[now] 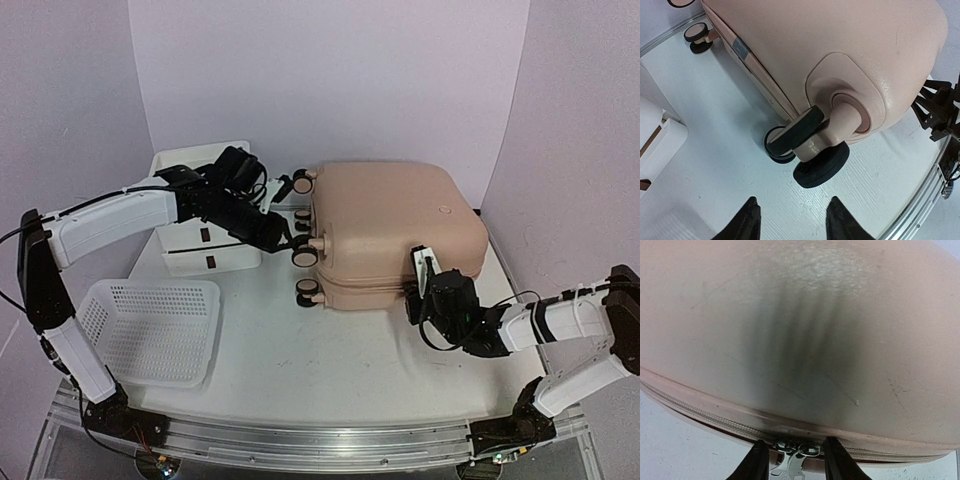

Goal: Open, take out, and arrange the luggage

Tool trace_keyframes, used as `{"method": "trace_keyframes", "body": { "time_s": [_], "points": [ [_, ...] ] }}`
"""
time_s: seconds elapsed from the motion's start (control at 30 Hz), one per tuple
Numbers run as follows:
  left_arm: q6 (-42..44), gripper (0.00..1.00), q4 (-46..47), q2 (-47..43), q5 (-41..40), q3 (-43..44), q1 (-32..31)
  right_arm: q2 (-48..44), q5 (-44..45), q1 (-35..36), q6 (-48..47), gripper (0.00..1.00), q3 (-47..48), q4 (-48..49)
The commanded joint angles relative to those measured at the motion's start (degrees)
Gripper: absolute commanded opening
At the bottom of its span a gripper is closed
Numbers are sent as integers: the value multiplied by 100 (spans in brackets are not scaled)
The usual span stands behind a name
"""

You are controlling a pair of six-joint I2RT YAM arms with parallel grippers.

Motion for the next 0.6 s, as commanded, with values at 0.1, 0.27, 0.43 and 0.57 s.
{"method": "trace_keyframes", "body": {
  "time_s": [0.1, 0.27, 0.43, 0.57],
  "points": [
    [81, 66, 297, -617, 264, -190, 2, -13, 379, -93, -68, 15, 8, 60],
    [166, 85, 398, -553, 737, -143, -32, -36, -575, -174, -63, 0, -33, 18],
    [453, 95, 402, -282, 940, 94, -239, -145, -710, -252, 18, 0, -44, -251],
    [629, 98, 404, -85, 924, 275, -314, -314, -1021, -491, 168, 7, -210, -382]
  ]
}}
